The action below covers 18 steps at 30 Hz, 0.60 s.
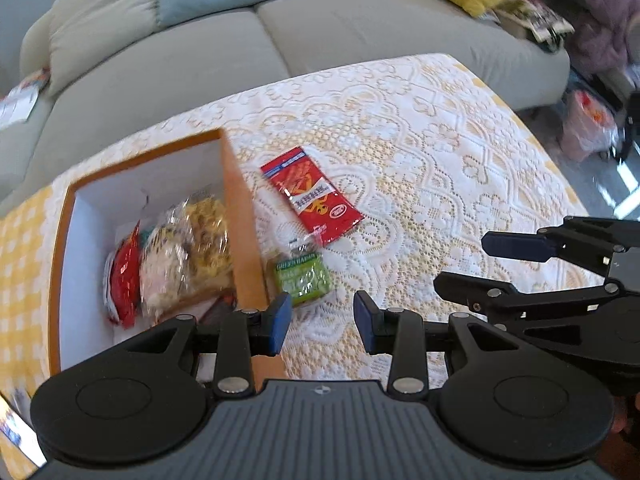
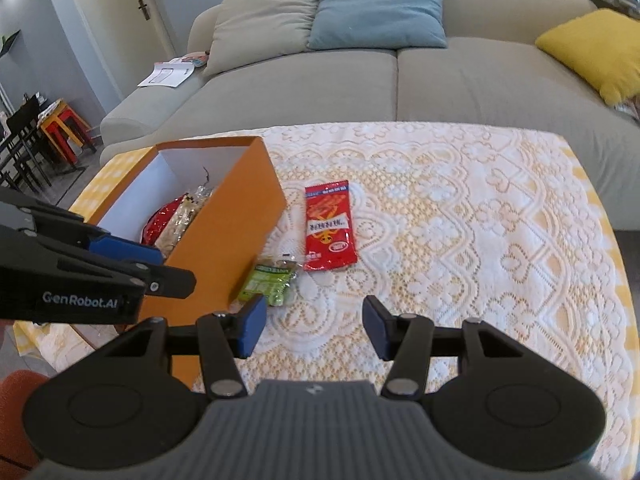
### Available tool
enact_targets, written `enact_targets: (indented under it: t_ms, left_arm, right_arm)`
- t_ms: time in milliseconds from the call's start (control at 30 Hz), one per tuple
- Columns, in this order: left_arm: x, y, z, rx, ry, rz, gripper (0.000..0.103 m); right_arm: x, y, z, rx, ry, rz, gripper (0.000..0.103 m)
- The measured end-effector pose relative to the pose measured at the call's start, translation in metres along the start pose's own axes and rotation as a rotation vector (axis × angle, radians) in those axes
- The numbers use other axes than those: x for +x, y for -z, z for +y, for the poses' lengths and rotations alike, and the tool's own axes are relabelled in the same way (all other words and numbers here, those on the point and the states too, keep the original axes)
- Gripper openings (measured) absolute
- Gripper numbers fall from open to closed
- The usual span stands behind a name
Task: Organize snacks
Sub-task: 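Reach the left gripper to the green raisin bag while the right gripper reaches the red packet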
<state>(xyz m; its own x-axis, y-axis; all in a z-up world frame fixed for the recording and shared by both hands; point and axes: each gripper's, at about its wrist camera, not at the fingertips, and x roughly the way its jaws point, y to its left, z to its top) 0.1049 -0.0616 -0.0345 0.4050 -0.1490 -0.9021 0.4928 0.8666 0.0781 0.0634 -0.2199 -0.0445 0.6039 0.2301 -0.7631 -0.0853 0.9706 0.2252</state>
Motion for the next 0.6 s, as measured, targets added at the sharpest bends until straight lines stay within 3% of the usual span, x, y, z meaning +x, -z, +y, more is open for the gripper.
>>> enact_targets:
  t_ms: [300, 467, 533, 600]
  left_arm:
    - [0.033, -0.025, -0.005, 0.121, -0.011, 0.074, 0.043]
    - [0.057, -0.028, -0.017, 0.323, 0.006, 0.142, 0.043]
    - [0.071, -0.029, -0.018, 0.365, 0.02, 0.209, 0.043]
    - [0.087, -0.032, -0.016, 0.331, -0.002, 0.291, 0.043]
  right_arm:
    - [0.026, 0.003, -0.026, 0.032, -0.003, 0.03, 0.052]
    - [0.048, 0.003, -0.033, 0.012, -0.014, 0.055, 0.052]
    - [0.054, 0.003, -0.038, 0.021, -0.01, 0.063, 0.052]
    - [0.06, 0.002, -0.045, 0.043, -0.018, 0.071, 0.052]
